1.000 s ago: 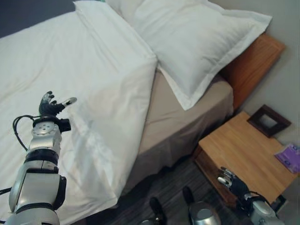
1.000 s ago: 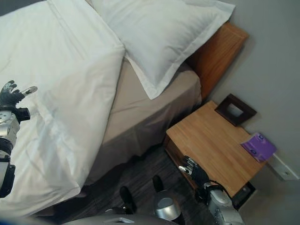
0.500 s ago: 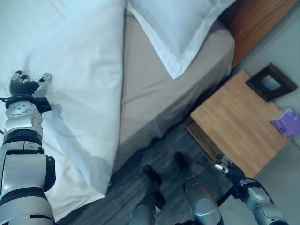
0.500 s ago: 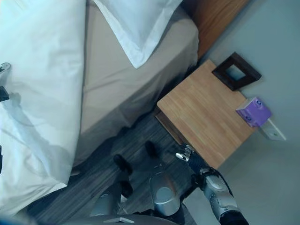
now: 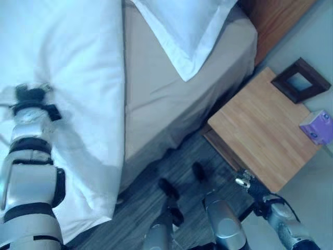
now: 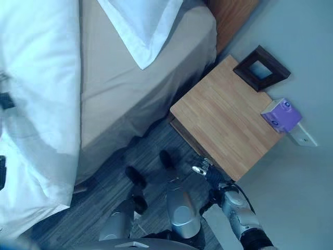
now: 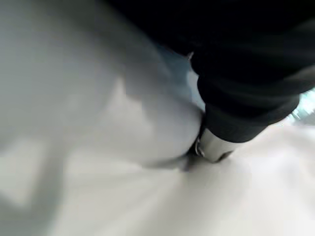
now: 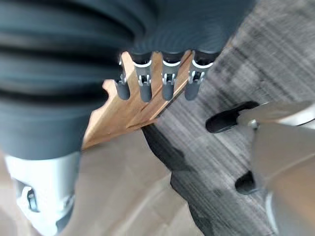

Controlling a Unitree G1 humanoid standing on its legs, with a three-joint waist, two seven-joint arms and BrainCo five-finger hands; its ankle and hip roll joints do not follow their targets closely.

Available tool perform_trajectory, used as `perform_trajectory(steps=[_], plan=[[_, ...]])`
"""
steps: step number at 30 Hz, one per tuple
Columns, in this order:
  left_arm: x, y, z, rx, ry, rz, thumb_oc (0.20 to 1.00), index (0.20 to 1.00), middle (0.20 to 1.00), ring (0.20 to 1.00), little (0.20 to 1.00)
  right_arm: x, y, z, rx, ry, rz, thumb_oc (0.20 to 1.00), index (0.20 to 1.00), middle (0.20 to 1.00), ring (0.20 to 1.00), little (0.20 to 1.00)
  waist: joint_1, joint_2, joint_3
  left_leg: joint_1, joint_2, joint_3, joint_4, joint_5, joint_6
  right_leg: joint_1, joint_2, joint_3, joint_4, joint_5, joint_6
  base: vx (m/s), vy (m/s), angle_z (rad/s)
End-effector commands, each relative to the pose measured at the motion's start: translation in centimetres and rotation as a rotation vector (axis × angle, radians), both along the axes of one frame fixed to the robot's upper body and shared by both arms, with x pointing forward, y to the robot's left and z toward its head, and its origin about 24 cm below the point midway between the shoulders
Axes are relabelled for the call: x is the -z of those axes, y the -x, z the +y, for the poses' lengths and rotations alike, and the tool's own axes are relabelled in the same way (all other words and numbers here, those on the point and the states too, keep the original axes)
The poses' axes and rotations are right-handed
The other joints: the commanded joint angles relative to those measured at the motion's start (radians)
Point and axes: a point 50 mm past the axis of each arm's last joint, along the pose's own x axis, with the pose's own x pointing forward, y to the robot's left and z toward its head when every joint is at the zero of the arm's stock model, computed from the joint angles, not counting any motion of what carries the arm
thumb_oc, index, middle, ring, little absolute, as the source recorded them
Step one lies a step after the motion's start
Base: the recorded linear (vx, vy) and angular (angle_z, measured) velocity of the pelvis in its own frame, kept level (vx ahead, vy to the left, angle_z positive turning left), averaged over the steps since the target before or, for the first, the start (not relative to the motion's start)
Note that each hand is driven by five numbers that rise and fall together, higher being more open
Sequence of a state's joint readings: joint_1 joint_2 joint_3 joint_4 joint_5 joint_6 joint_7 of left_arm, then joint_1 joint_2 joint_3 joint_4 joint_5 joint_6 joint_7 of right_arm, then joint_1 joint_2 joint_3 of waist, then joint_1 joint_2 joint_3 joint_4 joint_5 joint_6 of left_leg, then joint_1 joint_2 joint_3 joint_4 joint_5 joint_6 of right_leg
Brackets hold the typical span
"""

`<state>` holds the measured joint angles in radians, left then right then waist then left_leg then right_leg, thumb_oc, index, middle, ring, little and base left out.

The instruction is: Making the bed.

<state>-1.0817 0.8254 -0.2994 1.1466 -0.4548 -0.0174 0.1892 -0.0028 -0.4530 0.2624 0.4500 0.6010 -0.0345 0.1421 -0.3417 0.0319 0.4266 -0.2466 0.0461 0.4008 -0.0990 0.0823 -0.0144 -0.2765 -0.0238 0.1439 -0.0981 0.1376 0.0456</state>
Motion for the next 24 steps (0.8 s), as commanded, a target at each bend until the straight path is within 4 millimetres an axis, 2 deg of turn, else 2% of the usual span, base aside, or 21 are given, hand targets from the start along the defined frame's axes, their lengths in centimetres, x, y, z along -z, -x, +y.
perform_trajectory(steps=[1, 2, 3, 4, 5, 6, 7, 8, 9, 10, 11, 12, 14, 15, 16, 17, 18, 19, 20, 22, 24], plan=[[-3.8, -4.1, -14.7, 0.487, -0.128, -0.208, 0.2, 0.2, 0.2, 0.2, 0.2, -0.2, 0.5, -0.3, -0.01, 0.005, -0.032, 1.0, 1.0, 1.0, 1.0, 1.0, -0.031, 0.028, -0.059, 0.074, 0.051, -0.033, 0.012, 0.028, -0.095, -0.029, -0.032, -0.003, 0.011, 0.03, 0.078, 0.01, -0.044, 0.03], [-4.8, -3.7, -19.7, 0.643, -0.172, -0.287, 0.2, 0.2, 0.2, 0.2, 0.2, -0.3, 0.3, -0.2, -0.004, 0.004, -0.039, 1.0, 1.0, 1.0, 1.0, 1.0, -0.029, 0.039, -0.06, 0.076, 0.046, -0.044, 0.012, 0.027, -0.092, -0.02, -0.037, -0.011, 0.011, 0.027, 0.079, 0.0, -0.026, 0.2], [-4.8, -3.7, -19.8, 0.643, -0.172, -0.286, 0.2, 0.2, 0.2, 0.2, 0.2, -0.3, 0.3, -0.2, -0.003, 0.004, -0.039, 1.0, 1.0, 1.0, 1.0, 1.0, -0.029, 0.039, -0.06, 0.077, 0.046, -0.045, 0.012, 0.027, -0.092, -0.019, -0.037, -0.011, 0.011, 0.027, 0.079, 0.0, -0.032, 0.45], [-4.0, -2.5, -25.8, 0.858, -0.12, -0.342, 0.2, 0.2, 0.2, 0.2, 0.2, -0.2, 0.1, -0.1, 0.004, 0.007, -0.041, 1.0, 1.0, 1.0, 1.0, 1.0, -0.028, 0.055, -0.063, 0.085, 0.037, -0.059, 0.012, 0.025, -0.086, -0.004, -0.042, -0.019, 0.011, 0.021, 0.081, 0.01, -0.015, 0.46], [-4.0, -2.5, -25.8, 0.858, -0.12, -0.342, 0.2, 0.2, 0.2, 0.2, 0.2, -0.2, 0.1, -0.1, 0.004, 0.007, -0.041, 1.0, 1.0, 1.0, 1.0, 1.0, -0.028, 0.055, -0.063, 0.085, 0.037, -0.059, 0.012, 0.025, -0.086, -0.004, -0.042, -0.019, 0.011, 0.021, 0.081, 0.02, -0.011, 0.35], [-2.3, -1.0, -30.9, 1.029, -0.058, -0.333, 0.2, 0.2, 0.2, 0.2, 0.2, -0.1, 0.0, 0.1, -0.003, 0.021, -0.035, 1.0, 1.0, 1.0, 1.0, 1.0, -0.038, 0.066, -0.069, 0.095, 0.032, -0.063, 0.012, 0.02, -0.081, 0.009, -0.047, -0.021, 0.011, 0.017, 0.082, 0.02, 0.007, 0.15], [-1.5, 0.0, -32.9, 1.105, -0.044, -0.324, 0.2, 0.2, 0.2, 0.2, 0.2, -0.1, -0.1, 0.3, -0.006, 0.022, -0.034, 1.0, 1.0, 1.0, 1.0, 1.0, -0.043, 0.069, -0.071, 0.098, 0.031, -0.063, 0.012, 0.018, -0.079, 0.014, -0.048, -0.021, 0.011, 0.016, 0.082, 0.02, 0.007, 0.13], [-1.5, 0.0, -32.9, 1.105, -0.044, -0.323, 0.2, 0.2, 0.2, 0.2, 0.2, -0.1, -0.1, 0.2, -0.006, 0.022, -0.034, 1.0, 1.0, 1.0, 1.0, 1.0, -0.043, 0.069, -0.072, 0.098, 0.031, -0.063, 0.012, 0.018, -0.079, 0.014, -0.048, -0.021, 0.011, 0.016, 0.082, 0.01, 0.012, 0.08], [-0.5, 0.8, -34.6, 1.163, -0.017, -0.308, 0.2, 0.2, 0.2, 0.2, 0.2, -0.1, -0.2, 0.3, -0.009, 0.025, -0.035, 1.0, 1.0, 1.0, 1.0, 1.0, -0.049, 0.073, -0.073, 0.102, 0.029, -0.061, 0.012, 0.015, -0.077, 0.016, -0.047, -0.017, 0.011, 0.015, 0.082, 0.0, 0.0, 0.0], [2.6, 2.8, -37.9, 1.295, 0.04, -0.223, 0.2, 0.2, 0.2, 0.2, 0.2, -0.3, -0.3, 0.3, -0.014, 0.029, -0.041, 1.0, 1.0, 1.0, 1.0, 1.0, -0.064, 0.082, -0.072, 0.11, 0.026, -0.055, 0.012, 0.009, -0.072, 0.021, -0.046, -0.01, 0.011, 0.014, 0.081, 0.0, 0.0, 0.0], [2.6, 2.8, -37.9, 1.295, 0.04, -0.223, 0.2, 0.2, 0.2, 0.2, 0.2, -0.3, -0.3, 0.3, -0.014, 0.029, -0.04, 1.0, 1.0, 1.0, 1.0, 1.0, -0.063, 0.082, -0.072, 0.11, 0.026, -0.055, 0.012, 0.009, -0.072, 0.021, -0.046, -0.01, 0.011, 0.014, 0.081, 0.02, 0.031, -0.02], [5.4, 3.9, -39.2, 1.348, 0.079, -0.127, 0.2, 0.2, 0.2, 0.2, 0.2, -0.3, -0.3, 0.2, -0.006, 0.032, -0.041, 1.0, 1.0, 1.0, 1.0, 1.0, -0.076, 0.09, -0.071, 0.115, 0.026, -0.049, 0.012, 0.006, -0.07, 0.022, -0.047, -0.006, 0.011, 0.012, 0.08, 0.0, 0.0, 0.0], [7.9, 4.2, -39.4, 1.351, 0.113, -0.031, 0.2, 0.2, 0.2, 0.2, 0.2, -0.3, -0.4, 0.1, 0.001, 0.037, -0.037, 1.0, 1.0, 1.0, 1.0, 1.0, -0.087, 0.096, -0.068, 0.12, 0.025, -0.04, 0.012, 0.004, -0.069, 0.021, -0.046, 0.0, 0.011, 0.013, 0.08, 0.02, 0.02, -0.04], [7.9, 4.2, -39.4, 1.351, 0.113, -0.031, 0.2, 0.2, 0.2, 0.2, 0.2, -0.3, -0.4, 0.1, 0.001, 0.037, -0.037, 1.0, 1.0, 1.0, 1.0, 1.0, -0.087, 0.096, -0.068, 0.12, 0.025, -0.039, 0.012, 0.004, -0.069, 0.021, -0.046, 0.0, 0.011, 0.013, 0.08, 0.01, 0.034, -0.08], [10.4, 4.3, -38.9, 1.344, 0.203, 0.071, 0.454, 0.454, 0.454, 0.454, 0.454, -0.3, -0.6, 0.1, -0.002, 0.043, -0.035, 1.0, 1.0, 1.0, 1.0, 1.0, -0.1, 0.103, -0.064, 0.126, 0.024, -0.028, 0.012, 0.0, -0.069, 0.02, -0.046, 0.01, 0.011, 0.015, 0.079, 0.01, 0.031, -0.12], [10.4, 4.3, -38.9, 1.344, 0.204, 0.071, 1.0, 1.0, 1.0, 1.0, 1.0, -0.3, -0.6, 0.1, -0.002, 0.043, -0.035, 1.0, 1.0, 1.0, 1.0, 1.0, -0.1, 0.103, -0.064, 0.126, 0.024, -0.028, 0.012, 0.0, -0.069, 0.02, -0.046, 0.01, 0.011, 0.015, 0.079, 0.01, 0.047, -0.16], [11.3, 3.8, -37.7, 1.311, 0.24, 0.106, 1.0, 1.0, 1.0, 1.0, 1.0, -0.4, -0.7, -0.2, -0.006, 0.059, -0.031, 1.0, 1.0, 1.0, 1.0, 1.0, -0.108, 0.111, -0.064, 0.128, 0.022, -0.02, 0.012, -0.002, -0.07, 0.019, -0.047, 0.017, 0.011, 0.017, 0.079, 0.0, 0.017, -0.17], [11.3, 3.8, -37.7, 1.311, 0.24, 0.105, 1.0, 1.0, 1.0, 1.0, 1.0, -0.4, -0.7, -0.2, -0.006, 0.059, -0.031, 1.0, 1.0, 1.0, 1.0, 1.0, -0.108, 0.111, -0.064, 0.128, 0.022, -0.02, 0.012, -0.002, -0.07, 0.019, -0.047, 0.017, 0.011, 0.017, 0.079, 0.0, 0.021, -0.13], [11.0, 3.6, -36.7, 1.3, 0.252, 0.082, 1.0, 1.0, 1.0, 1.0, 1.0, -0.3, -0.5, -0.4, -0.006, 0.066, -0.026, 1.0, 1.0, 1.0, 1.0, 1.0, -0.107, 0.119, -0.067, 0.128, 0.021, -0.021, 0.012, -0.001, -0.07, 0.022, -0.049, 0.015, 0.011, 0.015, 0.078, 0.0, -0.003, -0.08], [10.2, 3.4, -35.6, 1.298, 0.302, 0.033, 1.0, 1.0, 1.0, 1.0, 1.0, -0.3, -0.3, -0.8, 0.0, 0.074, -0.024, 1.0, 1.0, 1.0, 1.0, 1.0, -0.099, 0.127, -0.071, 0.129, 0.019, -0.029, 0.012, 0.0, -0.071, 0.027, -0.053, 0.008, 0.011, 0.013, 0.076, 0.0, 0.0, 0.0], [8.1, 3.7, -34.3, 1.331, 0.356, -0.07, 1.0, 1.0, 1.0, 1.0, 1.0, -0.3, -0.1, -1.3, 0.017, 0.078, -0.028, 1.0, 1.0, 1.0, 1.0, 1.0, -0.085, 0.137, -0.078, 0.131, 0.017, -0.045, 0.012, 0.004, -0.071, 0.038, -0.056, -0.002, 0.011, 0.009, 0.073, 0.0, -0.016, -0.01]])
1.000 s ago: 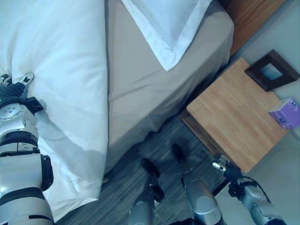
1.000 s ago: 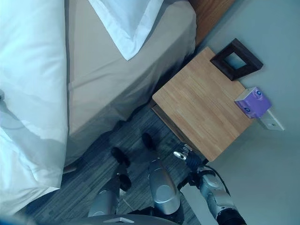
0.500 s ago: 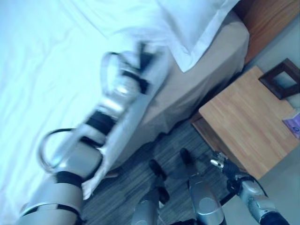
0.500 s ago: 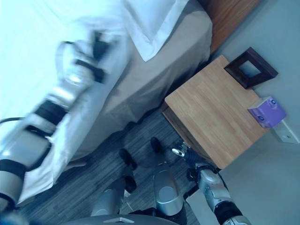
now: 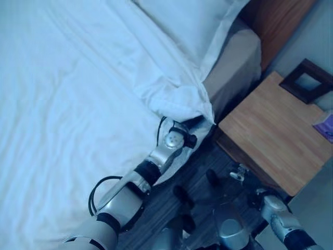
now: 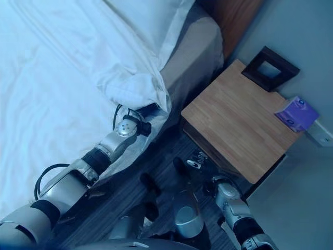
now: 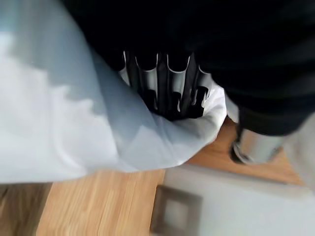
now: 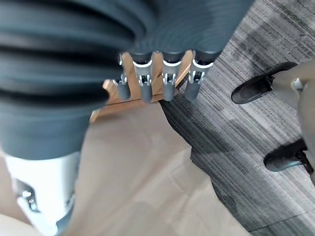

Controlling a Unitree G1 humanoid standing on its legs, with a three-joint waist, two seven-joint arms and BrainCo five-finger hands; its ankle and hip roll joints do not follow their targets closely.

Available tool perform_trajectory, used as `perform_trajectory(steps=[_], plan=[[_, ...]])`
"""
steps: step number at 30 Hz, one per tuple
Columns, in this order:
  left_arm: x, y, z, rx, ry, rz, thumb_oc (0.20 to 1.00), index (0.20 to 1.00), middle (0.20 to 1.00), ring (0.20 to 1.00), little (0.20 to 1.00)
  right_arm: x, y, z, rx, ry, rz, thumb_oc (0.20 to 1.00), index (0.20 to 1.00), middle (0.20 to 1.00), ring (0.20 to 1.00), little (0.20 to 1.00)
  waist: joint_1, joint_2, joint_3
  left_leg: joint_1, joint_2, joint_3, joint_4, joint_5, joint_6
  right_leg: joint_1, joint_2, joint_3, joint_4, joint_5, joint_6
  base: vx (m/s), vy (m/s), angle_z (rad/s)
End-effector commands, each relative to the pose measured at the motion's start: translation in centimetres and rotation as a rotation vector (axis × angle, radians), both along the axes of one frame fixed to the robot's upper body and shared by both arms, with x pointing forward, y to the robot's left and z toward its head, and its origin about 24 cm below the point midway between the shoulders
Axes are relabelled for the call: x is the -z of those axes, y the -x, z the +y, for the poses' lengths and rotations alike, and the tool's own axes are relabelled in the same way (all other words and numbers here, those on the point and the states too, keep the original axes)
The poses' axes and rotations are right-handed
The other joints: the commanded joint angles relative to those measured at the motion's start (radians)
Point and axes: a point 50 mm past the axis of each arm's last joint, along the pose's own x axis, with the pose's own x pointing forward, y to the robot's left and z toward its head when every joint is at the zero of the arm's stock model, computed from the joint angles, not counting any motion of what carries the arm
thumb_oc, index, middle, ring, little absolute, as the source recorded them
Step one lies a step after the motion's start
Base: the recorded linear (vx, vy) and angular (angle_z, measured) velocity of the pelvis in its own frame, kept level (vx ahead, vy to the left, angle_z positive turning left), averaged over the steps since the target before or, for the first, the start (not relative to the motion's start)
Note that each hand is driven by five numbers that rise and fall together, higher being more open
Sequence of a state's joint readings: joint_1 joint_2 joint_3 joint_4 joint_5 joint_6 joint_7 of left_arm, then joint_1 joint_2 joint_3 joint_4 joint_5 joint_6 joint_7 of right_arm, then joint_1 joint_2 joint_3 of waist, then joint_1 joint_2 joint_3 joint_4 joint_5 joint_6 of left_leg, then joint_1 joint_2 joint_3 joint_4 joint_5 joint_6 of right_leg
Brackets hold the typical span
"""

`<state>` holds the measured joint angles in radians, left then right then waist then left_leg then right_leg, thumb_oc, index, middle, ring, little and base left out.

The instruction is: Making the bed.

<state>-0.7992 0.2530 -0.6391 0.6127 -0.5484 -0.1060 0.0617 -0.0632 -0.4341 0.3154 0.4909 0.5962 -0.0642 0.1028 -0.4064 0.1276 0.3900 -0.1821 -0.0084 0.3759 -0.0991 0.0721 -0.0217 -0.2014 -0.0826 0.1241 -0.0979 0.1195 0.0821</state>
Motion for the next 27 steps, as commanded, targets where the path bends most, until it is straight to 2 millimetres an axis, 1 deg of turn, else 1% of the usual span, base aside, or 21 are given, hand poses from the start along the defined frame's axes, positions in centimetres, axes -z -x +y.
perform_trajectory(steps=[1, 3, 4, 5, 6, 7, 10, 11, 12, 13, 14, 18, 19, 20, 21, 22, 23, 24, 25, 26, 27], plan=[[-3.8, 2.8, -4.4, 0.288, 0.244, -0.087, 1.0, 1.0, 1.0, 1.0, 1.0, -0.1, 1.4, -2.8, 0.037, 0.064, 0.002, 1.0, 1.0, 1.0, 1.0, 1.0, -0.014, 0.045, -0.046, 0.069, 0.07, -0.026, 0.012, 0.015, -0.063, -0.032, 0.003, 0.014, 0.011, 0.025, 0.036, 0.0, -0.042, -0.01], [-5.9, 3.9, -3.0, 0.349, 0.32, -0.154, 1.0, 1.0, 1.0, 1.0, 1.0, 0.0, 1.8, -3.7, 0.065, 0.075, 0.004, 1.0, 1.0, 1.0, 1.0, 1.0, 0.006, 0.051, -0.058, 0.073, 0.069, -0.047, 0.012, 0.016, -0.063, -0.017, 0.001, -0.002, 0.011, 0.019, 0.033, 0.01, -0.053, 0.12], [-6.4, 4.5, -2.3, 0.36, 0.358, -0.173, 1.0, 1.0, 1.0, 1.0, 1.0, 0.1, 2.1, -4.2, 0.086, 0.083, 0.008, 1.0, 1.0, 1.0, 1.0, 1.0, 0.018, 0.053, -0.066, 0.076, 0.068, -0.057, 0.012, 0.017, -0.063, -0.008, 0.0, -0.012, 0.011, 0.015, 0.031, 0.01, -0.043, 0.18], [-6.4, 4.5, -2.3, 0.36, 0.358, -0.173, 1.0, 1.0, 1.0, 1.0, 1.0, 0.1, 2.1, -4.2, 0.085, 0.083, 0.008, 1.0, 1.0, 1.0, 1.0, 1.0, 0.018, 0.054, -0.068, 0.073, 0.069, -0.056, 0.012, 0.019, -0.063, -0.012, 0.0, -0.011, 0.011, 0.017, 0.031, 0.0, -0.036, 0.11], [-6.7, 5.1, -2.1, 0.383, 0.368, -0.19, 1.0, 1.0, 1.0, 1.0, 1.0, 0.3, 2.4, -4.6, 0.099, 0.089, 0.015, 1.0, 1.0, 1.0, 1.0, 1.0, 0.025, 0.054, -0.07, 0.078, 0.068, -0.063, 0.012, 0.018, -0.062, -0.001, -0.001, -0.017, 0.011, 0.013, 0.03, -0.01, -0.055, 0.22], [-7.7, 7.3, -0.9, 0.479, 0.37, -0.251, 1.0, 1.0, 1.0, 1.0, 1.0, 0.6, 3.2, -6.7, 0.201, 0.109, 0.038, 1.0, 1.0, 1.0, 1.0, 1.0, 0.053, 0.056, -0.086, 0.087, 0.069, -0.079, 0.012, 0.021, -0.062, 0.022, 0.001, -0.031, 0.011, 0.005, 0.024, -0.01, -0.051, 0.17], [-7.7, 8.1, -0.3, 0.503, 0.375, -0.256, 1.0, 1.0, 1.0, 1.0, 1.0, 0.7, 3.4, -7.2, 0.223, 0.117, 0.042, 1.0, 1.0, 1.0, 1.0, 1.0, 0.06, 0.055, -0.091, 0.093, 0.068, -0.086, 0.012, 0.02, -0.061, 0.033, 0.001, -0.036, 0.011, 0.001, 0.023, 0.0, -0.026, 0.22], [-7.5, 8.5, 0.1, 0.524, 0.386, -0.235, 1.0, 1.0, 1.0, 1.0, 1.0, 0.7, 3.7, -7.7, 0.239, 0.126, 0.044, 1.0, 1.0, 1.0, 1.0, 1.0, 0.065, 0.054, -0.096, 0.097, 0.067, -0.09, 0.012, 0.02, -0.061, 0.039, 0.001, -0.039, 0.011, -0.001, 0.021, 0.0, -0.015, 0.3], [-6.6, 9.1, 0.5, 0.534, 0.421, -0.183, 1.0, 1.0, 1.0, 1.0, 1.0, 0.7, 4.0, -8.2, 0.253, 0.142, 0.049, 1.0, 1.0, 1.0, 1.0, 1.0, 0.071, 0.054, -0.099, 0.101, 0.066, -0.094, 0.012, 0.021, -0.06, 0.047, 0.001, -0.043, 0.011, -0.003, 0.02, 0.0, -0.012, 0.22], [-6.6, 9.1, 0.5, 0.534, 0.421, -0.183, 1.0, 1.0, 1.0, 1.0, 1.0, 0.7, 4.0, -8.2, 0.253, 0.142, 0.049, 1.0, 1.0, 1.0, 1.0, 1.0, 0.071, 0.054, -0.099, 0.101, 0.066, -0.094, 0.012, 0.021, -0.06, 0.047, 0.001, -0.043, 0.011, -0.003, 0.02, 0.0, -0.011, 0.1], [-4.7, 10.0, 1.5, 0.542, 0.389, -0.106, 1.0, 1.0, 1.0, 1.0, 1.0, 0.8, 4.4, -9.0, 0.289, 0.147, 0.056, 1.0, 1.0, 1.0, 1.0, 1.0, 0.08, 0.055, -0.108, 0.112, 0.065, -0.099, 0.012, 0.019, -0.059, 0.061, 0.001, -0.049, 0.011, -0.008, 0.019, 0.0, -0.001, 0.1], [-1.7, 10.5, 3.2, 0.451, 0.454, 0.025, 1.0, 1.0, 1.0, 1.0, 1.0, 1.2, 4.9, -9.4, 0.31, 0.15, 0.078, 1.0, 1.0, 1.0, 1.0, 1.0, 0.096, 0.055, -0.124, 0.123, 0.06, -0.105, 0.012, 0.015, -0.055, 0.078, -0.001, -0.054, 0.011, -0.015, 0.019, 0.01, 0.003, 0.07], [-1.7, 10.6, 3.2, 0.451, 0.454, 0.025, 1.0, 1.0, 1.0, 1.0, 1.0, 1.2, 4.9, -9.4, 0.31, 0.15, 0.078, 1.0, 1.0, 1.0, 1.0, 1.0, 0.095, 0.055, -0.124, 0.124, 0.06, -0.105, 0.012, 0.015, -0.055, 0.079, -0.001, -0.054, 0.011, -0.015, 0.019, 0.02, 0.005, 0.09], [-1.5, 10.6, 4.0, 0.416, 0.445, 0.024, 1.0, 1.0, 1.0, 1.0, 1.0, 1.1, 4.8, -9.5, 0.313, 0.155, 0.075, 1.0, 1.0, 1.0, 1.0, 1.0, 0.102, 0.055, -0.13, 0.128, 0.058, -0.112, 0.012, 0.014, -0.053, 0.087, -0.004, -0.057, 0.011, -0.017, 0.02, 0.02, 0.005, 0.1], [-1.8, 10.6, 4.6, 0.4, 0.453, 0.005, 1.0, 1.0, 1.0, 1.0, 1.0, 0.7, 4.5, -9.5, 0.323, 0.141, 0.049, 1.0, 1.0, 1.0, 1.0, 1.0, 0.107, 0.055, -0.134, 0.129, 0.056, -0.116, 0.012, 0.013, -0.052, 0.091, -0.005, -0.058, 0.011, -0.018, 0.02, 0.02, 0.005, 0.08], [-1.8, 10.6, 4.6, 0.399, 0.453, 0.006, 1.0, 1.0, 1.0, 1.0, 1.0, 0.7, 4.5, -9.5, 0.323, 0.141, 0.049, 1.0, 1.0, 1.0, 1.0, 1.0, 0.106, 0.055, -0.134, 0.13, 0.056, -0.116, 0.012, 0.013, -0.052, 0.092, -0.006, -0.059, 0.011, -0.019, 0.02, 0.01, 0.002, 0.07], [-1.7, 10.6, 5.2, 0.37, 0.474, 0.0, 1.0, 1.0, 1.0, 1.0, 1.0, 0.0, 3.9, -9.6, 0.329, 0.13, 0.011, 1.0, 1.0, 1.0, 1.0, 1.0, 0.11, 0.055, -0.138, 0.132, 0.054, -0.119, 0.012, 0.012, -0.05, 0.094, -0.006, -0.06, 0.011, -0.02, 0.02, 0.03, 0.007, 0.11], [-1.1, 10.5, 7.0, 0.262, 0.556, 0.007, 1.0, 1.0, 1.0, 1.0, 1.0, -3.3, 2.0, -10.4, 0.346, 0.157, -0.151, 0.2, 0.2, 0.2, 0.2, 0.2, 0.119, 0.054, -0.144, 0.141, 0.051, -0.124, 0.012, 0.007, -0.046, 0.106, -0.012, -0.065, 0.011, -0.027, 0.022, 0.05, 0.014, 0.11], [-0.7, 10.5, 7.9, 0.195, 0.602, 0.006, 1.0, 1.0, 1.0, 1.0, 1.0, -6.3, 0.5, -11.0, 0.369, 0.18, -0.287, 0.2, 0.2, 0.2, 0.2, 0.2, 0.125, 0.054, -0.149, 0.145, 0.05, -0.127, 0.012, 0.003, -0.044, 0.108, -0.013, -0.067, 0.011, -0.029, 0.023, 0.04, 0.01, 0.08], [-0.7, 10.5, 7.9, 0.195, 0.602, 0.005, 1.0, 1.0, 1.0, 1.0, 1.0, -6.4, 0.5, -11.0, 0.369, 0.18, -0.287, 0.2, 0.2, 0.2, 0.2, 0.2, 0.126, 0.055, -0.151, 0.142, 0.05, -0.126, 0.012, 0.006, -0.044, 0.104, -0.012, -0.066, 0.011, -0.026, 0.022, 0.0, 0.0, 0.0], [-0.4, 10.5, 8.0, 0.166, 0.615, 0.008, 1.0, 1.0, 1.0, 1.0, 1.0, -8.0, -0.3, -11.6, 0.405, 0.197, -0.36, 0.2, 0.2, 0.2, 0.2, 0.2, 0.13, 0.056, -0.153, 0.143, 0.049, -0.127, 0.012, 0.004, -0.042, 0.107, -0.014, -0.066, 0.011, -0.027, 0.022, 0.0, 0.0, 0.0]])
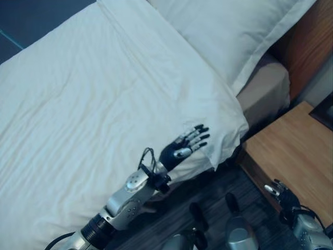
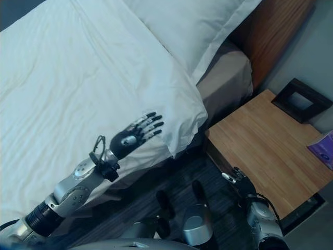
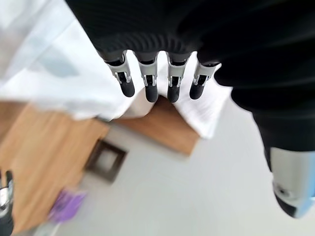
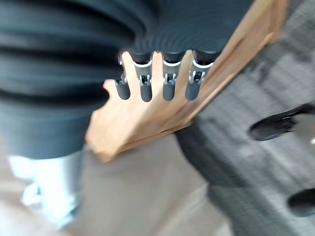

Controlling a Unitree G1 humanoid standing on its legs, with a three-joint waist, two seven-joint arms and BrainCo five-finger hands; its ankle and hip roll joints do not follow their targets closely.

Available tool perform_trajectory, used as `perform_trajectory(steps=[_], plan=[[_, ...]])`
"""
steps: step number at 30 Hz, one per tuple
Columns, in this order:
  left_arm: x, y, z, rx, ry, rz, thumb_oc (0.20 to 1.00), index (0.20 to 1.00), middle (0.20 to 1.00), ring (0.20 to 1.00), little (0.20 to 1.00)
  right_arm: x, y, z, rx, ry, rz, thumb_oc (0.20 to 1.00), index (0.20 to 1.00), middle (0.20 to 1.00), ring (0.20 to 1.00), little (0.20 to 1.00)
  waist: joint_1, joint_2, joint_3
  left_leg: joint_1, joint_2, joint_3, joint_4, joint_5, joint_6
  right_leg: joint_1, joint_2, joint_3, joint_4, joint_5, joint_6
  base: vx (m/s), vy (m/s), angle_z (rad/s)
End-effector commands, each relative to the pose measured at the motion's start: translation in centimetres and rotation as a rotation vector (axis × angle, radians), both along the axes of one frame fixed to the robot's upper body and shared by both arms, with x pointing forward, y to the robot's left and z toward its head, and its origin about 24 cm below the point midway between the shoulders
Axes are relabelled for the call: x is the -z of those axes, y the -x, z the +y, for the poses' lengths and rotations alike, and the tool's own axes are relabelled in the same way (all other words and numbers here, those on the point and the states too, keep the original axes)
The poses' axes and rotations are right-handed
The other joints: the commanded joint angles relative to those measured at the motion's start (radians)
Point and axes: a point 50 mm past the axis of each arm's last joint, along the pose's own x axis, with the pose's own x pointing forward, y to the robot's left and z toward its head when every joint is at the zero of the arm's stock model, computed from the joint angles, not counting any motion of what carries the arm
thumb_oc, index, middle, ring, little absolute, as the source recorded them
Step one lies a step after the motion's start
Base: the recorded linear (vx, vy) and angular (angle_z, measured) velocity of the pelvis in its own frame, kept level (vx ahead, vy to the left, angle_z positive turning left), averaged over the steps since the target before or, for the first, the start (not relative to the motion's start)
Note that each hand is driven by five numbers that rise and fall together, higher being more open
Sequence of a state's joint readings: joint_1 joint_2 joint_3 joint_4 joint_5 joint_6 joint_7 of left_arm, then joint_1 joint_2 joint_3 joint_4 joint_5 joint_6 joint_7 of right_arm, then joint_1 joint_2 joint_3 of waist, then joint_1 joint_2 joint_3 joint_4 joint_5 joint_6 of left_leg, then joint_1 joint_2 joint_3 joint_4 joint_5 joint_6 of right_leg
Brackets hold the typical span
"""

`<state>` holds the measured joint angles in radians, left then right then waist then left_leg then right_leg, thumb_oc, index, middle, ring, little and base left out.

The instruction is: Making the bed.

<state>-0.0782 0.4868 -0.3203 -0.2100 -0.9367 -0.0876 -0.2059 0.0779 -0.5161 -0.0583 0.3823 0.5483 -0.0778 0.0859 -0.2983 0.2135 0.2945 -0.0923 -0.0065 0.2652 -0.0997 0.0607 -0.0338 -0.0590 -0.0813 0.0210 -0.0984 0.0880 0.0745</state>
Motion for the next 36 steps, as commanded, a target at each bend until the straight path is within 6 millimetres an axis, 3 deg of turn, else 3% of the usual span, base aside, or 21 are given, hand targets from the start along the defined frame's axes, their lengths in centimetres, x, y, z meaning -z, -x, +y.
perform_trajectory(steps=[1, 2, 3, 4, 5, 6, 8, 9, 11, 13, 14, 15, 18, 23, 26, 33, 36], plan=[[-1.0, -1.1, 0.4, -0.056, 0.076, -0.047, 1.0, 1.0, 1.0, 1.0, 1.0, -7.9, -4.1, -2.9, 0.123, 0.146, -0.358, 0.2, 0.2, 0.2, 0.2, 0.2, 0.032, -0.029, -0.062, 0.055, 0.046, -0.018, 0.012, 0.011, -0.026, -0.034, -0.017, 0.036, 0.011, 0.003, 0.03, 0.04, 0.033, 0.08], [-1.2, -1.2, 0.7, -0.09, 0.087, -0.05, 1.0, 1.0, 1.0, 1.0, 1.0, -12.5, -6.0, -3.1, 0.173, 0.131, -0.55, 0.2, 0.2, 0.2, 0.2, 0.2, 0.052, -0.026, -0.072, 0.056, 0.043, -0.022, 0.012, 0.01, -0.023, -0.031, -0.021, 0.036, 0.011, 0.004, 0.03, 0.04, 0.038, 0.06], [-1.6, -1.3, 1.3, -0.113, 0.057, -0.075, 1.0, 1.0, 1.0, 1.0, 1.0, -15.5, -7.2, -2.5, 0.16, 0.122, -0.663, 0.2, 0.2, 0.2, 0.2, 0.2, 0.065, -0.025, -0.075, 0.061, 0.041, -0.023, 0.012, 0.005, -0.022, -0.027, -0.023, 0.035, 0.011, -0.001, 0.032, 0.0, 0.0, 0.0], [-1.6, -1.3, 1.3, -0.115, 0.057, -0.077, 1.0, 1.0, 1.0, 1.0, 1.0, -15.5, -7.3, -2.5, 0.159, 0.121, -0.665, 0.2, 0.2, 0.2, 0.2, 0.2, 0.064, -0.025, -0.074, 0.057, 0.042, -0.022, 0.012, 0.009, -0.022, -0.031, -0.022, 0.036, 0.011, 0.003, 0.031, 0.01, 0.02, -0.07], [-2.5, -1.3, 2.6, -0.178, 0.085, -0.098, 1.0, 1.0, 1.0, 1.0, 1.0, -20.4, -9.6, 0.5, 0.046, 0.051, -0.844, 0.2, 0.2, 0.2, 0.2, 0.2, 0.104, -0.026, -0.086, 0.061, 0.04, -0.024, 0.012, 0.007, -0.023, -0.026, -0.024, 0.036, 0.011, 0.0, 0.031, 0.0, 0.0, 0.0], [-2.5, -1.3, 2.7, -0.182, 0.086, -0.1, 1.0, 1.0, 1.0, 1.0, 1.0, -20.5, -9.7, 0.7, 0.042, 0.05, -0.846, 0.2, 0.2, 0.2, 0.2, 0.2, 0.101, -0.026, -0.085, 0.057, 0.041, -0.023, 0.012, 0.011, -0.023, -0.03, -0.023, 0.037, 0.011, 0.005, 0.03, -0.02, 0.002, -0.09], [-2.7, -1.4, 4.0, -0.271, 0.126, -0.1, 1.0, 1.0, 1.0, 1.0, 1.0, -23.8, -11.3, 3.6, -0.099, 0.016, -0.924, 0.2, 0.2, 0.2, 0.2, 0.2, 0.135, -0.031, -0.096, 0.058, 0.042, -0.02, 0.012, 0.014, -0.026, -0.03, -0.019, 0.037, 0.011, 0.007, 0.028, -0.02, -0.014, -0.04], [-2.7, -1.4, 4.1, -0.273, 0.127, -0.101, 1.0, 1.0, 1.0, 1.0, 1.0, -23.9, -11.3, 3.7, -0.102, 0.015, -0.924, 0.2, 0.2, 0.2, 0.2, 0.2, 0.133, -0.03, -0.095, 0.058, 0.042, -0.019, 0.012, 0.013, -0.026, -0.03, -0.019, 0.038, 0.011, 0.007, 0.028, 0.0, -0.017, 0.05], [-2.9, -1.4, 5.4, -0.336, 0.094, -0.114, 1.0, 1.0, 1.0, 1.0, 1.0, -25.3, -12.6, 6.1, -0.196, 0.013, -0.929, 0.2, 0.2, 0.2, 0.2, 0.2, 0.162, -0.03, -0.102, 0.059, 0.043, -0.022, 0.012, 0.018, -0.028, -0.025, -0.017, 0.033, 0.011, 0.006, 0.025, 0.0, -0.021, 0.06], [-3.2, -1.5, 5.9, -0.365, 0.084, -0.131, 1.0, 1.0, 1.0, 1.0, 1.0, -25.3, -13.7, 8.1, -0.261, -0.005, -0.892, 0.2, 0.2, 0.2, 0.2, 0.2, 0.181, -0.031, -0.103, 0.06, 0.044, -0.027, 0.012, 0.021, -0.03, -0.021, -0.015, 0.027, 0.011, 0.007, 0.021, -0.01, -0.026, 0.1], [-3.2, -1.5, 5.9, -0.367, 0.085, -0.131, 1.0, 1.0, 1.0, 1.0, 1.0, -25.3, -13.8, 8.2, -0.263, -0.005, -0.892, 0.2, 0.2, 0.2, 0.2, 0.2, 0.179, -0.031, -0.102, 0.06, 0.044, -0.027, 0.012, 0.022, -0.03, -0.021, -0.015, 0.027, 0.011, 0.007, 0.021, -0.03, -0.039, 0.1], [-3.1, -1.5, 6.5, -0.408, 0.092, -0.123, 1.0, 1.0, 1.0, 1.0, 1.0, -24.5, -14.8, 10.2, -0.34, -0.034, -0.823, 0.2, 0.2, 0.2, 0.2, 0.2, 0.202, -0.03, -0.1, 0.056, 0.046, -0.032, 0.012, 0.028, -0.032, -0.02, -0.014, 0.02, 0.011, 0.008, 0.019, -0.04, -0.037, 0.15], [-3.0, -1.5, 6.6, -0.421, 0.091, -0.119, 1.0, 1.0, 1.0, 1.0, 1.0, -24.0, -15.9, 11.6, -0.385, -0.017, -0.758, 0.2, 0.2, 0.2, 0.2, 0.2, 0.223, -0.024, -0.093, 0.05, 0.046, -0.04, 0.012, 0.034, -0.033, -0.022, -0.013, 0.011, 0.011, 0.008, 0.016, -0.04, -0.035, 0.11], [-2.7, -1.4, 6.2, -0.4, 0.097, -0.108, 1.0, 1.0, 1.0, 1.0, 1.0, -22.6, -17.7, 12.2, -0.377, -0.036, -0.644, 0.2, 0.2, 0.2, 0.2, 0.2, 0.253, -0.014, -0.081, 0.038, 0.047, -0.05, 0.012, 0.044, -0.036, -0.028, -0.01, 0.001, 0.011, 0.01, 0.014, -0.04, -0.04, 0.08], [-2.1, -1.4, 5.6, -0.377, 0.097, -0.089, 1.0, 1.0, 1.0, 1.0, 1.0, -20.8, -18.6, 14.1, -0.437, 0.033, -0.527, 0.2, 0.2, 0.2, 0.2, 0.2, 0.276, -0.006, -0.076, 0.027, 0.052, -0.052, 0.012, 0.052, -0.039, -0.038, -0.004, -0.003, 0.011, 0.013, 0.013, -0.02, -0.043, 0.01], [-2.0, -1.7, 5.2, -0.356, 0.081, -0.089, 1.0, 1.0, 1.0, 1.0, 1.0, -21.2, -19.3, 16.0, -0.475, 0.066, -0.504, 0.2, 0.2, 0.2, 0.2, 0.2, 0.289, 0.016, -0.071, 0.009, 0.057, -0.055, 0.012, 0.063, -0.047, -0.058, -0.001, -0.001, 0.011, 0.015, 0.011, -0.01, -0.031, 0.0], [-1.1, -1.7, 4.9, -0.352, 0.086, -0.05, 1.0, 1.0, 1.0, 1.0, 1.0, -20.3, -19.5, 16.2, -0.464, 0.022, -0.472, 0.2, 0.2, 0.2, 0.2, 0.2, 0.293, 0.029, -0.07, 0.004, 0.057, -0.052, 0.012, 0.064, -0.048, -0.064, 0.0, 0.003, 0.011, 0.016, 0.011, -0.01, -0.012, 0.01]])
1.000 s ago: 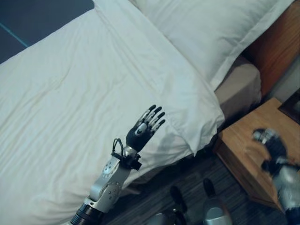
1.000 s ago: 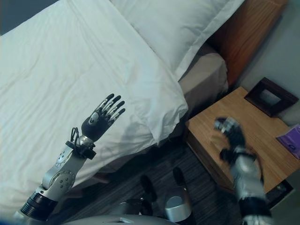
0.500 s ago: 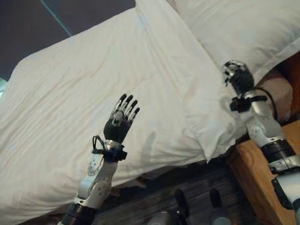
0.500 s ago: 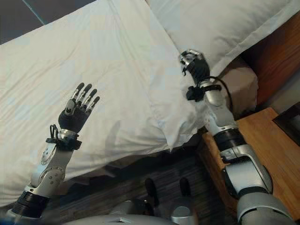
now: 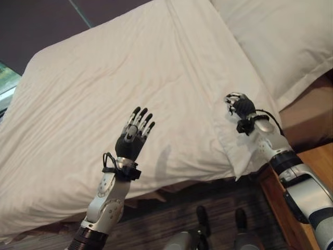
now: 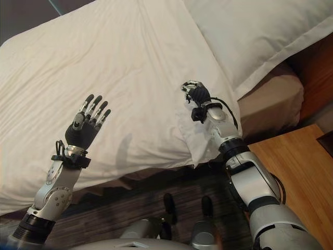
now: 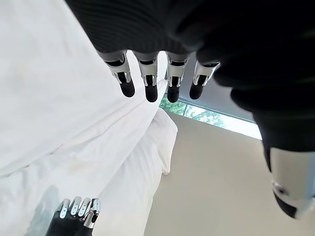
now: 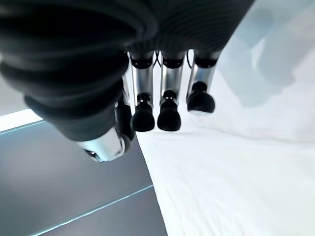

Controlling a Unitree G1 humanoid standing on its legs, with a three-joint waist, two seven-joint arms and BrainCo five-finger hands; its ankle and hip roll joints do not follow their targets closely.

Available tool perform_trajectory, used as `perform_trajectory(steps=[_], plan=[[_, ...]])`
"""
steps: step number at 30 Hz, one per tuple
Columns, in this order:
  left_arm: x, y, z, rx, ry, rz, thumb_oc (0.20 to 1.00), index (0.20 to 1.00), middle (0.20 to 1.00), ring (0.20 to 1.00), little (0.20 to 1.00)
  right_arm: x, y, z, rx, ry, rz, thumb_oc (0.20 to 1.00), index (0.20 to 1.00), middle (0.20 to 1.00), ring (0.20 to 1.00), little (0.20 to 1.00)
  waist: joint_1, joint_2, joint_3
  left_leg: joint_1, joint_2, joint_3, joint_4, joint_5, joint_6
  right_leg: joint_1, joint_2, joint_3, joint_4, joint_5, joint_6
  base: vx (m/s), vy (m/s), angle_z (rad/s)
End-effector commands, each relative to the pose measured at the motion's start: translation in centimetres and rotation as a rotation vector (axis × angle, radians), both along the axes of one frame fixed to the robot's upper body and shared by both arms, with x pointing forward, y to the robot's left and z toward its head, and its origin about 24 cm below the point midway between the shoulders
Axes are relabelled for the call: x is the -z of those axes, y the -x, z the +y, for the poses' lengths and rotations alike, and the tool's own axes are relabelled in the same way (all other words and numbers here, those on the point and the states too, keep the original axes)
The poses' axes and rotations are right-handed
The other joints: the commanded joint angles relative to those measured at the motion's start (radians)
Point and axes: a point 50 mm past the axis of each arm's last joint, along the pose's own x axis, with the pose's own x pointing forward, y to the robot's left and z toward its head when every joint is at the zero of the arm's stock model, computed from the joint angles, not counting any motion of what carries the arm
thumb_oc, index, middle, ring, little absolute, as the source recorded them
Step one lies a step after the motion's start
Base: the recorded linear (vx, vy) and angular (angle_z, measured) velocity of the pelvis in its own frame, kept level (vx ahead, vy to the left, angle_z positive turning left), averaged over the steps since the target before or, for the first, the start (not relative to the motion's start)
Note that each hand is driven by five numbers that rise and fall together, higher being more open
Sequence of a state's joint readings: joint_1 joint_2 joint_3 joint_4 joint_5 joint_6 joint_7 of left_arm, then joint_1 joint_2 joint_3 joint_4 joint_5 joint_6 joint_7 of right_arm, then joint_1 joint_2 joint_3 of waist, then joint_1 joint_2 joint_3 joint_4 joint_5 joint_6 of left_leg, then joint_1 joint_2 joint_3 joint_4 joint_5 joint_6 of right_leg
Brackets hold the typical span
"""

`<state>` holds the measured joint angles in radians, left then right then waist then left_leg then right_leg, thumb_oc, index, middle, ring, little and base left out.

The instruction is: Making the bed.

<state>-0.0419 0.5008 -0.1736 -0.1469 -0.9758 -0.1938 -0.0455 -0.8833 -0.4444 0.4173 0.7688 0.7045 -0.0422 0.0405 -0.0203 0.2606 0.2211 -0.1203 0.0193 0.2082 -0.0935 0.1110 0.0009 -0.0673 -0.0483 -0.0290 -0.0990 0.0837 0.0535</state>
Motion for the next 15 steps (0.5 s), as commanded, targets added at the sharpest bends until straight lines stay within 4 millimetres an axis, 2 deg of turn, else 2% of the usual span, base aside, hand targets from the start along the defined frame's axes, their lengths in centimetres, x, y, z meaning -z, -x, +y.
perform_trajectory(steps=[1, 2, 3, 4, 7, 8, 9, 10, 11, 12, 13, 14, 15], plan=[[-1.0, -0.9, -0.4, -0.003, 0.009, -0.073, 1.0, 1.0, 1.0, 1.0, 1.0, -5.1, -1.3, 2.4, -0.065, 0.006, -0.14, 0.2, 0.2, 0.2, 0.2, 0.2, 0.016, -0.018, 0.002, 0.031, 0.031, 0.005, 0.006, 0.014, -0.083, -0.057, -0.033, 0.054, 0.012, 0.021, 0.032, 0.01, -0.032, -0.03], [-0.8, -1.0, -0.6, 0.0, 0.015, -0.067, 1.0, 1.0, 1.0, 1.0, 1.0, -4.3, -1.3, 2.3, -0.058, -0.002, -0.115, 0.2, 0.2, 0.2, 0.2, 0.2, 0.014, -0.012, 0.004, 0.03, 0.031, 0.008, 0.006, 0.015, -0.083, -0.058, -0.033, 0.056, 0.012, 0.021, 0.032, 0.0, -0.033, -0.04], [-0.5, -1.0, -1.0, 0.012, 0.018, -0.057, 1.0, 1.0, 1.0, 1.0, 1.0, -2.3, -1.1, 1.9, -0.037, -0.011, -0.056, 0.2, 0.2, 0.2, 0.2, 0.2, 0.011, -0.004, 0.007, 0.029, 0.032, 0.011, 0.006, 0.015, -0.084, -0.062, -0.032, 0.056, 0.012, 0.021, 0.033, 0.01, -0.047, -0.03], [-0.6, -0.9, -1.3, 0.021, 0.015, -0.063, 1.0, 1.0, 1.0, 1.0, 1.0, 1.4, -0.7, 0.5, 0.014, -0.007, 0.064, 0.2, 0.2, 0.2, 0.2, 0.2, 0.011, 0.008, 0.007, 0.027, 0.032, 0.008, 0.006, 0.016, -0.084, -0.062, -0.032, 0.054, 0.012, 0.018, 0.032, 0.01, -0.038, -0.06], [-0.9, -0.6, -1.2, 0.021, 0.01, -0.083, 1.0, 1.0, 1.0, 1.0, 1.0, 7.4, 1.5, -2.3, 0.107, -0.007, 0.232, 0.2, 0.2, 0.2, 0.2, 0.2, -0.004, 0.023, 0.012, 0.026, 0.032, 0.005, 0.006, 0.015, -0.085, -0.062, -0.029, 0.05, 0.012, 0.014, 0.031, 0.01, -0.014, -0.03], [-0.6, -0.5, -1.0, 0.013, 0.014, -0.075, 1.0, 1.0, 1.0, 1.0, 1.0, 9.2, 2.6, -3.2, 0.126, -0.02, 0.273, 0.2, 0.2, 0.2, 0.2, 0.2, -0.012, 0.024, 0.014, 0.026, 0.033, 0.004, 0.006, 0.016, -0.086, -0.062, -0.029, 0.048, 0.012, 0.013, 0.031, 0.0, 0.0, 0.0], [-0.6, -0.4, -1.0, 0.014, 0.014, -0.074, 1.0, 1.0, 1.0, 1.0, 1.0, 9.2, 2.6, -3.2, 0.127, -0.02, 0.274, 0.2, 0.2, 0.2, 0.2, 0.2, -0.011, 0.025, 0.013, 0.026, 0.033, 0.003, 0.006, 0.015, -0.086, -0.061, -0.029, 0.047, 0.012, 0.012, 0.031, 0.0, 0.0, 0.0], [0.3, 0.1, -0.3, -0.019, 0.031, -0.047, 1.0, 1.0, 1.0, 1.0, 1.0, 13.3, 5.9, -6.3, 0.207, -0.05, 0.379, 0.2, 0.2, 0.2, 0.2, 0.2, -0.033, 0.024, 0.021, 0.027, 0.033, 0.003, 0.006, 0.014, -0.086, -0.06, -0.027, 0.044, 0.012, 0.009, 0.031, 0.04, -0.016, 0.07], [1.1, 0.3, -0.2, -0.032, 0.048, -0.016, 1.0, 1.0, 1.0, 1.0, 1.0, 15.6, 8.3, -8.3, 0.282, -0.099, 0.444, 0.2, 0.2, 0.2, 0.2, 0.2, -0.055, 0.02, 0.026, 0.031, 0.032, 0.004, 0.006, 0.009, -0.085, -0.055, -0.027, 0.043, 0.012, 0.004, 0.033, 0.05, -0.018, 0.15], [2.0, 0.4, 0.0, -0.054, 0.048, 0.018, 1.0, 1.0, 1.0, 1.0, 1.0, 18.8, 12.0, -9.8, 0.363, -0.188, 0.535, 0.2, 0.2, 0.2, 0.2, 0.2, -0.082, 0.012, 0.03, 0.032, 0.034, 0.009, 0.006, 0.005, -0.085, -0.058, -0.025, 0.046, 0.012, 0.006, 0.032, 0.03, -0.006, 0.17], [2.0, 0.4, 0.0, -0.054, 0.048, 0.018, 1.0, 1.0, 1.0, 1.0, 1.0, 18.8, 12.0, -9.8, 0.363, -0.188, 0.535, 0.2, 0.2, 0.2, 0.2, 0.2, -0.081, 0.012, 0.029, 0.031, 0.034, 0.01, 0.006, 0.005, -0.085, -0.059, -0.024, 0.047, 0.012, 0.007, 0.032, 0.05, 0.009, 0.05], [2.4, 0.6, -0.1, -0.046, 0.028, 0.03, 1.0, 1.0, 1.0, 1.0, 1.0, 21.7, 16.0, -11.6, 0.477, -0.252, 0.637, 0.2, 0.2, 0.2, 0.2, 0.2, -0.111, 0.005, 0.033, 0.041, 0.033, 0.017, 0.006, -0.005, -0.083, -0.054, -0.024, 0.05, 0.012, 0.002, 0.035, 0.05, 0.018, -0.01], [2.9, 0.7, -0.3, -0.026, 0.035, 0.051, 1.0, 1.0, 1.0, 1.0, 1.0, 23.1, 18.5, -12.7, 0.549, -0.284, 0.696, 0.2, 0.2, 0.2, 0.2, 0.2, -0.129, 0.0, 0.034, 0.044, 0.035, 0.023, 0.006, -0.009, -0.083, -0.055, -0.022, 0.054, 0.012, 0.001, 0.036, 0.05, 0.019, -0.01]])
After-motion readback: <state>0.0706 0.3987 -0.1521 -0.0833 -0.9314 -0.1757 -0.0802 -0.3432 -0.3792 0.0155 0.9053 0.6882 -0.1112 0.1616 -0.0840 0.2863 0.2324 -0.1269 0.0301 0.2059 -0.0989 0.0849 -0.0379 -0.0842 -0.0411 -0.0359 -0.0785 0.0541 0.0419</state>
